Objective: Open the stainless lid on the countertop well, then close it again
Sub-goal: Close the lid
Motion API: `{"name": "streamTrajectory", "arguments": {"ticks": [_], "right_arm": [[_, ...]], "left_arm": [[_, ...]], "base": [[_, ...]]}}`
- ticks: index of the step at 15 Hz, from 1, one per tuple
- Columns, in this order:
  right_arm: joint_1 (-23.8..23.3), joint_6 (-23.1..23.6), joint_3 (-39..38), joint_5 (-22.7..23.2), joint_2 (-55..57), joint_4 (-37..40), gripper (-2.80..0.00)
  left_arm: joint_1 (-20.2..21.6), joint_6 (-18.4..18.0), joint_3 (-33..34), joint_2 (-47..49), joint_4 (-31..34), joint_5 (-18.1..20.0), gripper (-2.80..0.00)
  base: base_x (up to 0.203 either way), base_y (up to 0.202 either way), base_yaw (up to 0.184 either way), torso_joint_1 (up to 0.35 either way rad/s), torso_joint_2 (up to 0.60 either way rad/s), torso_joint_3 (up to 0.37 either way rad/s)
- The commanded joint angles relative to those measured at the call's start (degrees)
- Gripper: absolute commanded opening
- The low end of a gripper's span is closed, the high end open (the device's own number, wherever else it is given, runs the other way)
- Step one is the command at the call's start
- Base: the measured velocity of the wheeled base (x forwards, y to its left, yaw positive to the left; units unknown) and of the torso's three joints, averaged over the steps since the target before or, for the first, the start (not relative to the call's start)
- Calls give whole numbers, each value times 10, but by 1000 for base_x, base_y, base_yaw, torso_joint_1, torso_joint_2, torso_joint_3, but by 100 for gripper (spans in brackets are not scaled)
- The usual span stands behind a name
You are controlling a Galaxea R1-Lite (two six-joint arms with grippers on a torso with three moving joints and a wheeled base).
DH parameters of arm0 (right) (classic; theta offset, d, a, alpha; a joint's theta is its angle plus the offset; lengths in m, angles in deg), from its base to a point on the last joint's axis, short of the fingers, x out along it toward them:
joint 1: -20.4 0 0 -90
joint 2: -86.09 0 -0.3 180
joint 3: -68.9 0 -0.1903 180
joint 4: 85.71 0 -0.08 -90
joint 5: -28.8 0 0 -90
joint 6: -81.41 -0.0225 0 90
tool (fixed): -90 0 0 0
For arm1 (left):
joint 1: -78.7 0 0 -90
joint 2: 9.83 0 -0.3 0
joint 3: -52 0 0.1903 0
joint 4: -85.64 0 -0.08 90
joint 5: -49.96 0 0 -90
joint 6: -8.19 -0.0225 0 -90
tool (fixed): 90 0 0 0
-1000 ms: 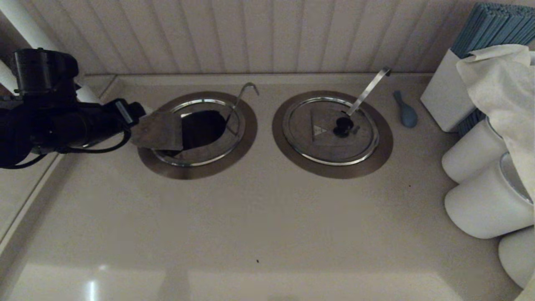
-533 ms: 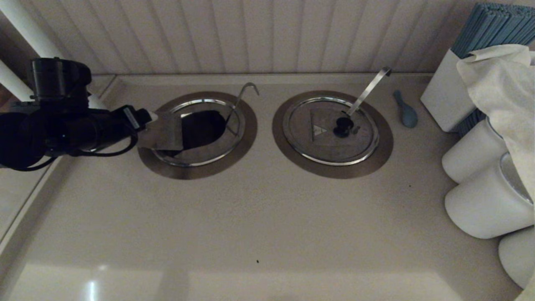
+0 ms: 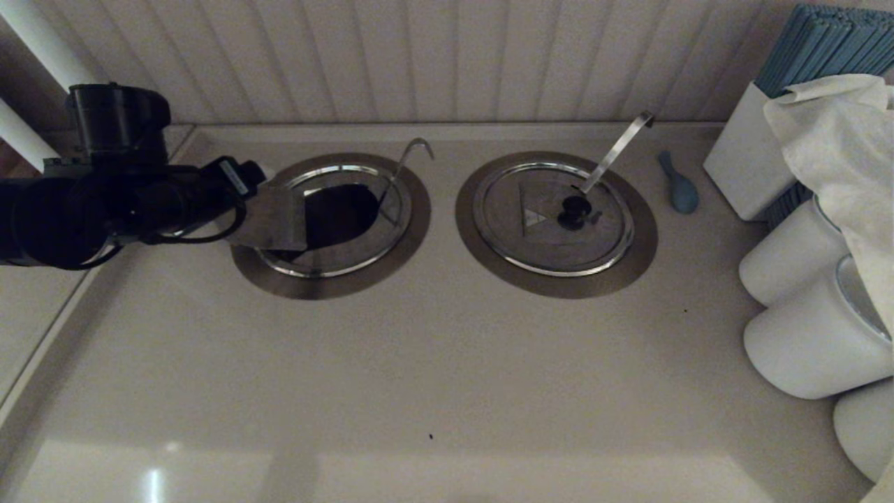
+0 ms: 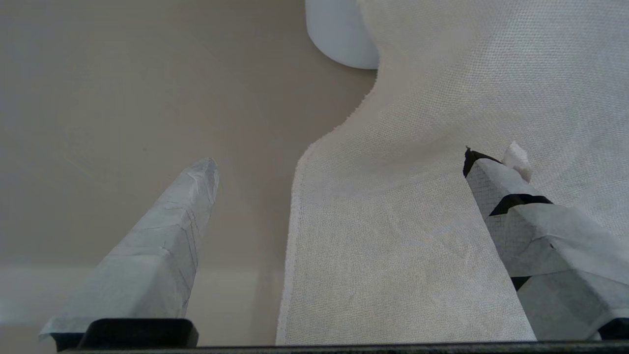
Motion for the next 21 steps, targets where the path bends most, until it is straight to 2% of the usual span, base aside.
{"name": "streamTrajectory", "arguments": {"ticks": [1, 3, 14, 17, 21], "right_arm": [[0, 0, 0, 0, 0, 0, 0], [1, 0, 0, 0, 0, 0, 0], [0, 0, 0, 0, 0, 0, 0], [0, 0, 0, 0, 0, 0, 0], [0, 0, 0, 0, 0, 0, 0]], "left_arm": [[-10, 5, -1, 8, -1, 2, 0], [-17, 20, -9, 8, -1, 2, 0], [-24, 22, -17, -36, 3, 1, 0], [-66, 29, -24, -43, 2, 6, 0], [-125, 33, -57, 32, 0, 8, 0]], "base": [[0, 0, 0, 0, 0, 0], [0, 0, 0, 0, 0, 0], [0, 0, 0, 0, 0, 0], [0, 0, 0, 0, 0, 0], [0, 0, 0, 0, 0, 0]]}}
